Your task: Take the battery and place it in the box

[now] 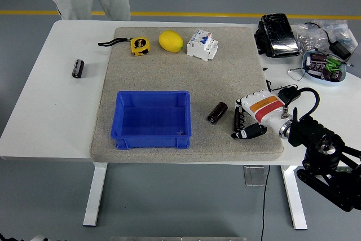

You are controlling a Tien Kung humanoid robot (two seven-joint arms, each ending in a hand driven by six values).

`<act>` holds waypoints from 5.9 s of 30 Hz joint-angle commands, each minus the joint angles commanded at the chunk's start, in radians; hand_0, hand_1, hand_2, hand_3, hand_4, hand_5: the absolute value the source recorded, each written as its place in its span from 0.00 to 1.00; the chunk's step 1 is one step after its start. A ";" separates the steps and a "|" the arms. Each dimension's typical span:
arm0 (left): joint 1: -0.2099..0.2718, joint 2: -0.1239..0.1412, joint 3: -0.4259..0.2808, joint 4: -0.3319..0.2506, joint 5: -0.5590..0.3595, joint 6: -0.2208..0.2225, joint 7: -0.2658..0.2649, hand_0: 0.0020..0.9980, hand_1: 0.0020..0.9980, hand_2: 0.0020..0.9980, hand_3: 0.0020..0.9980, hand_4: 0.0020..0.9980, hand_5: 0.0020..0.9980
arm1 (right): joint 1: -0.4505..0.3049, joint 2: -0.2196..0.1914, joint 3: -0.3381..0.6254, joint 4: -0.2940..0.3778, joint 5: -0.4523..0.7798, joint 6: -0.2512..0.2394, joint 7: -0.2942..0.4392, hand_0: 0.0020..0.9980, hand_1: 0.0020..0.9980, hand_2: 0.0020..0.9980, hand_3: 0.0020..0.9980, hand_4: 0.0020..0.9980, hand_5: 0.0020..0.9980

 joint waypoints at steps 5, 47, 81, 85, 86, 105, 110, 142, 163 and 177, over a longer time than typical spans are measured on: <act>0.000 0.000 -0.001 0.000 0.000 0.000 0.000 0.74 0.73 0.80 0.64 0.65 0.53 | 0.003 -0.002 0.001 0.010 -0.004 -0.002 -0.002 0.28 0.41 0.50 0.53 1.00 0.43; -0.001 0.001 -0.019 0.002 0.033 0.000 0.007 0.74 0.73 0.80 0.64 0.65 0.53 | 0.029 -0.036 -0.009 0.055 -0.084 -0.001 0.022 0.17 0.31 0.43 0.51 1.00 0.02; -0.004 0.002 -0.012 0.002 0.026 0.001 0.005 0.74 0.73 0.80 0.64 0.65 0.53 | 0.047 -0.043 -0.016 0.062 -0.084 0.041 0.021 0.18 0.32 0.44 0.52 0.99 0.00; -0.003 0.001 -0.013 0.002 0.026 0.001 0.005 0.74 0.73 0.80 0.64 0.65 0.53 | 0.046 -0.044 -0.017 0.069 -0.084 0.042 0.019 0.18 0.32 0.44 0.52 0.99 0.00; -0.003 0.002 -0.013 0.002 0.026 0.001 0.006 0.74 0.73 0.80 0.64 0.65 0.53 | 0.046 -0.044 -0.016 0.074 -0.084 0.041 0.018 0.18 0.32 0.44 0.52 0.99 0.00; -0.004 0.004 -0.014 0.002 0.029 0.000 0.007 0.74 0.73 0.80 0.64 0.65 0.53 | 0.091 -0.064 -0.024 0.158 -0.084 0.107 0.006 0.26 0.43 0.52 0.55 0.84 0.14; -0.004 0.003 -0.014 0.002 0.030 0.000 0.007 0.74 0.73 0.80 0.64 0.65 0.53 | 0.144 -0.080 -0.085 0.159 -0.084 0.184 0.044 0.26 0.43 0.52 0.55 0.84 0.14; -0.010 0.003 -0.003 -0.003 0.027 -0.003 0.004 0.74 0.74 0.80 0.64 0.65 0.53 | 0.350 -0.078 -0.314 0.086 -0.084 0.202 0.126 0.38 0.58 0.72 0.76 0.97 0.21; -0.017 0.004 0.004 -0.006 0.022 -0.005 0.000 0.74 0.74 0.80 0.64 0.65 0.53 | 0.390 -0.077 -0.362 -0.008 -0.084 0.143 0.166 0.38 0.59 0.71 0.69 0.96 0.21; -0.016 0.007 0.008 -0.007 0.020 -0.008 -0.002 0.74 0.74 0.80 0.64 0.65 0.53 | 0.384 -0.115 -0.376 0.072 -0.084 0.159 0.175 0.36 0.56 0.68 0.63 0.92 0.18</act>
